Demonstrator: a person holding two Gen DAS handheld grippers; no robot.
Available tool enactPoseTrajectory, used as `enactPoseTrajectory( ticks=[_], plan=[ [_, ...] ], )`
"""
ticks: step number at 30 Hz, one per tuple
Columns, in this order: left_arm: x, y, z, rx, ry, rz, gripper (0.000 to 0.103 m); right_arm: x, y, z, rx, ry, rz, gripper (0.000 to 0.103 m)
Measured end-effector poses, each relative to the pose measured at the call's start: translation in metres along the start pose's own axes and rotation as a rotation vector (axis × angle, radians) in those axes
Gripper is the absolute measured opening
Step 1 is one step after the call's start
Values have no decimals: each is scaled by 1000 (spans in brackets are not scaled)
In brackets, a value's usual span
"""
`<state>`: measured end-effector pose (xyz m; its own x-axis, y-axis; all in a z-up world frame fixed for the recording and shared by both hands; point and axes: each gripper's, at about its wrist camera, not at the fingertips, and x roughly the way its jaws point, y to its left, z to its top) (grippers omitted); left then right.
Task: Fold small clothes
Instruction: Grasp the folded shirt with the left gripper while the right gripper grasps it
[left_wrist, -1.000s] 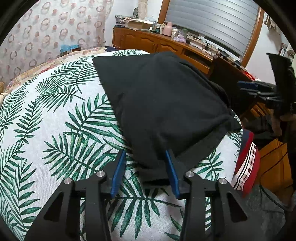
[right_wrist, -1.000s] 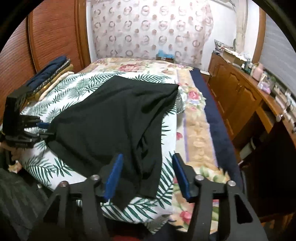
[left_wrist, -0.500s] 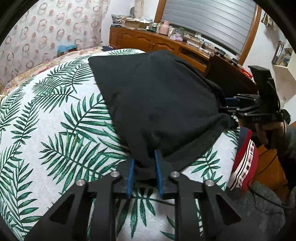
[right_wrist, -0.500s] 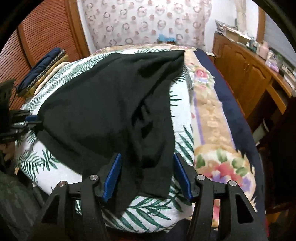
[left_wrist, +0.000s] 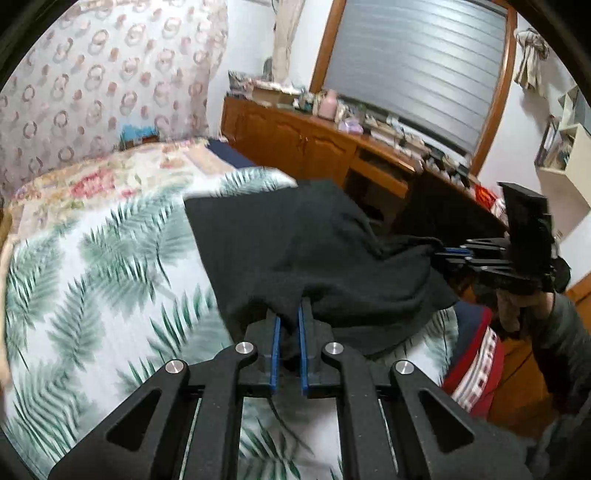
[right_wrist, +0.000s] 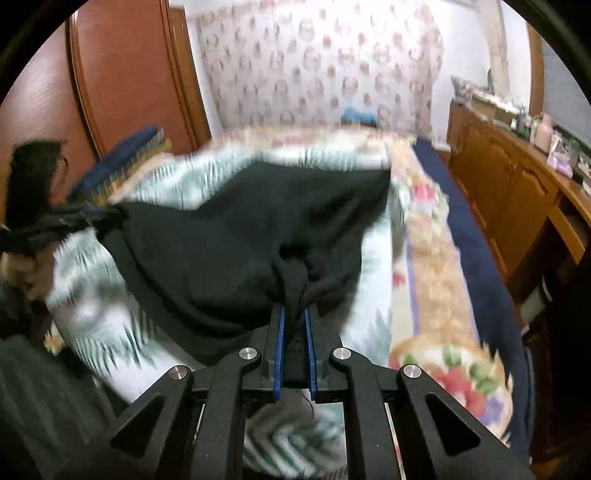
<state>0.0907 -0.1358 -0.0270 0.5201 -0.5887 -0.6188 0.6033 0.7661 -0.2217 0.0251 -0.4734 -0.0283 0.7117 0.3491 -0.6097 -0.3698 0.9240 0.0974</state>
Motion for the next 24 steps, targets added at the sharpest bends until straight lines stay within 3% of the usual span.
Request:
enactPoseTrajectory(
  ticks=[7, 12, 18, 21, 24],
  plan=[
    [35, 43, 73, -30, -44, 80, 9, 9, -31, 68, 58, -164, 22, 10],
    [76, 80, 104, -66, -17, 131, 9, 57, -61, 104, 122, -150, 6, 10],
    [124, 109, 115, -93, 50, 156, 9, 105, -67, 123, 135, -90, -34, 11],
    [134, 115, 113, -106, 79, 137, 9, 107, -60, 129, 156, -91, -86, 19],
    [131, 112, 113, -75, 76, 158, 22, 99, -52, 136, 158, -110, -125, 37]
  ],
)
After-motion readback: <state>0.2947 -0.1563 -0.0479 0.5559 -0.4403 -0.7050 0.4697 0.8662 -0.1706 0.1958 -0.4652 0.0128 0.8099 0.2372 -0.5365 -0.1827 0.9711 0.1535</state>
